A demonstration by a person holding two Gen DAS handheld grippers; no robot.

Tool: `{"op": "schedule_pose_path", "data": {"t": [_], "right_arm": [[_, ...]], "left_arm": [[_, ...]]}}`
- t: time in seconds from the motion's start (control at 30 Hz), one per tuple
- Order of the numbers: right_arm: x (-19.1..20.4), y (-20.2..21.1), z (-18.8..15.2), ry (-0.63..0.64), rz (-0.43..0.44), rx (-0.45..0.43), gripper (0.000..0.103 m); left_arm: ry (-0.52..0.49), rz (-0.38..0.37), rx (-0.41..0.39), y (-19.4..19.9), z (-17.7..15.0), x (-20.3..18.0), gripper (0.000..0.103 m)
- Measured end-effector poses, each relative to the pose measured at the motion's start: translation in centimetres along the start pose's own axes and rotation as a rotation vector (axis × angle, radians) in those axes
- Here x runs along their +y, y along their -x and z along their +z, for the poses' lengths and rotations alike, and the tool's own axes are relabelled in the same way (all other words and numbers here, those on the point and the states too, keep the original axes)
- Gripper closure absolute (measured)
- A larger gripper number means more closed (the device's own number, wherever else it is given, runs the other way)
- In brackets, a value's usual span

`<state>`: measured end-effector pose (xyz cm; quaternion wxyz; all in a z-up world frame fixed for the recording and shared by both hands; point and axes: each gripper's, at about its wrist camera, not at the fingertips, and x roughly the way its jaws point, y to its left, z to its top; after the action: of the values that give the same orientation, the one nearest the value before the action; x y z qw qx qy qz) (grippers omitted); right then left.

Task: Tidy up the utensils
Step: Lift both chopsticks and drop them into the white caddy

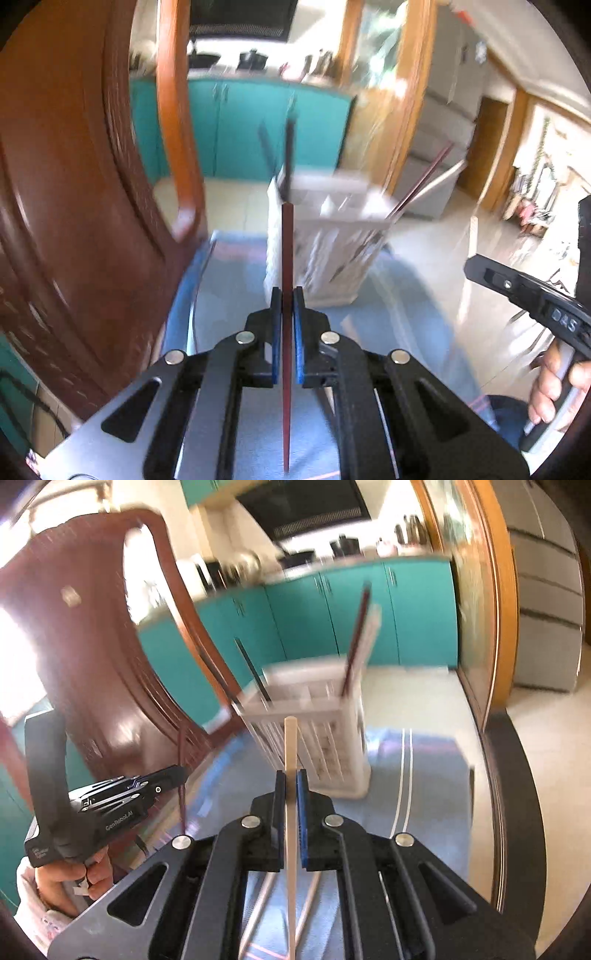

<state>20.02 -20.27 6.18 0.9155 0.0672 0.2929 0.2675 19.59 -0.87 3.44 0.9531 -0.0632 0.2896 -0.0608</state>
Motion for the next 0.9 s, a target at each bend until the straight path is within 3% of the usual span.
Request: {"op": "schedule_pose_path", "data": {"t": [0.13,0.3,0.4,0.47,0.53,0.67,0.9], "right_arm": [[0.7,3.8,3.6,0.006,0.04,-0.136,0.097],[1.2,6.9,8.5,0.004,0.031,-0.361,0.097],[0.7,7.0,10.3,-0.002,-0.022,-0.493,0.096],[0.8,6.8,10.8,0.001,-0.061,-0.538,0.097],[0.4,5.3,11.4,0.014,-0.089,-0.565,0.096],[-0.4,1.5,11.2,0.035,-0.11,-0.531,0.096],[-0.8,-3.4,9.6,0.077,-0.11,-0.39,0.096]], "left_arm": [[-0.005,-0.038,-0.13,3.6,3.5,-0.8,0.096],[0.013,-0.029,-0.324,6.4,7.8,-1.0,0.096],[0.04,-0.017,-0.467,6.4,9.9,-1.1,0.096],[0.06,-0.029,-0.5,5.6,10.5,-1.2,0.096],[0.072,-0.043,-0.512,4.1,10.7,-1.2,0.096],[0.057,0.01,-0.494,1.2,10.6,-1.3,0.096],[0.025,0.045,-0.348,-5.1,9.6,-1.7,0.096]]}}
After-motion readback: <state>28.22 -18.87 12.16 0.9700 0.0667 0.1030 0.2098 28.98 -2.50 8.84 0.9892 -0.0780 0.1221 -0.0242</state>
